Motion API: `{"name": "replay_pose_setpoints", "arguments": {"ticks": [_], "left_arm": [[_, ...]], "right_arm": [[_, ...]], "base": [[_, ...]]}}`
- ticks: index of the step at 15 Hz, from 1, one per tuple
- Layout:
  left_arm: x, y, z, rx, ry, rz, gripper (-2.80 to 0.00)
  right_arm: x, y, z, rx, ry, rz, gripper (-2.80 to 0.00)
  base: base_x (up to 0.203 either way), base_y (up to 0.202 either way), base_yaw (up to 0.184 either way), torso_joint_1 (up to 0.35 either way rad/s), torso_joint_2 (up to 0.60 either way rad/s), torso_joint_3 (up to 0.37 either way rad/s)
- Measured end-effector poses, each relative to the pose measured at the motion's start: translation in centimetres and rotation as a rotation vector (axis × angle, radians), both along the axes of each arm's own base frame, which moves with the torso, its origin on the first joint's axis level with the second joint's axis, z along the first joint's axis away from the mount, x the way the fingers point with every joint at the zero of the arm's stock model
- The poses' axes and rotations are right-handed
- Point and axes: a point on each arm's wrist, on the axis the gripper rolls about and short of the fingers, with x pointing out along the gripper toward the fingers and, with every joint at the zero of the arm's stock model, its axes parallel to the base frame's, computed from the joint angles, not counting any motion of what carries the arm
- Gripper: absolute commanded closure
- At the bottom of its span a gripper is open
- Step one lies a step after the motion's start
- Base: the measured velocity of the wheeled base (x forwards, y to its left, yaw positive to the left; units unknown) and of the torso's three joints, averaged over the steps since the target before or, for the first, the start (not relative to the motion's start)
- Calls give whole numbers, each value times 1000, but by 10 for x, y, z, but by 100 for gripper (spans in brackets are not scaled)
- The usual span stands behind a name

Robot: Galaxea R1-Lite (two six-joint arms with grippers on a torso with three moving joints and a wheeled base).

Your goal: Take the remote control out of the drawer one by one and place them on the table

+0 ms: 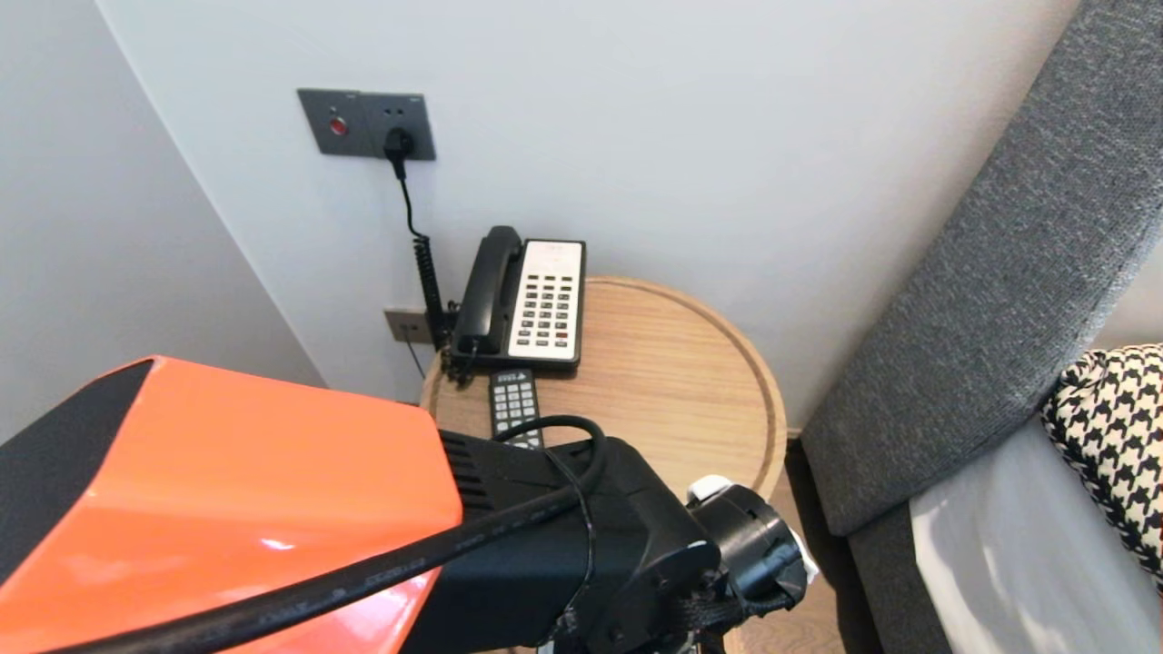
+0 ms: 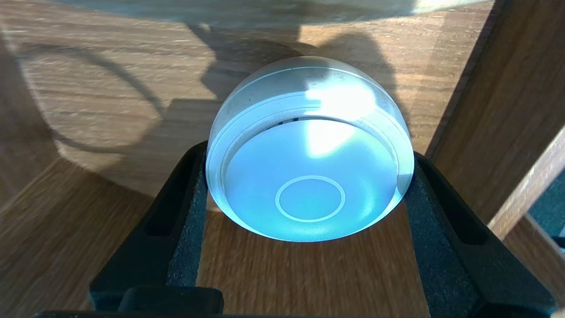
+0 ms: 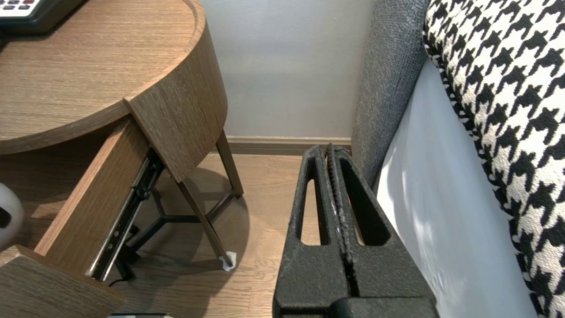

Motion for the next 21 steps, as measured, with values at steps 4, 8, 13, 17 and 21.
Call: {"name": "replay_pose_setpoints", "arguments": {"ticks": [4,8,13,17,21], "left_arm": [[-4,10,13,-18,-12,1,0],[-9,21,33,-58,-32,-8,0],[-13,33,68,-136,-88,-24,0],[-8,37,101,-178,-206,-33,0],[15,37,132,-227,-262,-3,0]], "right_arm": [[0,0,0,0,0,0,0],[0,0,0,0,0,0,0],[0,0,0,0,0,0,0],[0,0,0,0,0,0,0],[0,0,0,0,0,0,0]], "base": [[0,0,0,0,0,0],[0,0,0,0,0,0],[0,0,0,0,0,0],[0,0,0,0,0,0],[0,0,0,0,0,0]]}}
